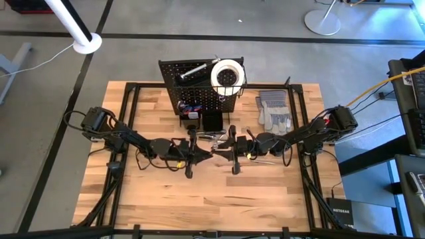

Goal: Hang tools onto peg board
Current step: Put the wrench into the right bin on the pegboard

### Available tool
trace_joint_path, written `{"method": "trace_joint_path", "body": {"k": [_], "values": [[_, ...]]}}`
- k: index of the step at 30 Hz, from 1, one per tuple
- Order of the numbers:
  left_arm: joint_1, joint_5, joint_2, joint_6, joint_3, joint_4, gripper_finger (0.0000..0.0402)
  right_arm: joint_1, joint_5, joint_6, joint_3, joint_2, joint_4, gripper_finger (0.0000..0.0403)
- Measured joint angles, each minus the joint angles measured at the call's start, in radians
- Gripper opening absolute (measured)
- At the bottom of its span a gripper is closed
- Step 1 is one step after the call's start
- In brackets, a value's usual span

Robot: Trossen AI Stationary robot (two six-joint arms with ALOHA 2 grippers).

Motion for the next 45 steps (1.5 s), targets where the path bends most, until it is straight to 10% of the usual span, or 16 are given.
{"method": "trace_joint_path", "body": {"k": [19, 32, 45], "values": [[0.008, 0.003, -0.017, -0.006, 0.000, -0.101, 0.0085, -0.001, -0.018, -0.014, 0.000, 0.000, -0.037, 0.0006], [0.011, 0.001, -0.332, 0.029, 0.001, -0.451, 0.0124, 0.001, 0.035, -0.026, 0.000, 0.000, -0.184, 0.0005], [0.042, 0.006, -0.226, -0.002, 0.080, -0.412, 0.0123, -0.001, 0.036, -0.026, 0.000, 0.000, -0.186, 0.0003]]}}
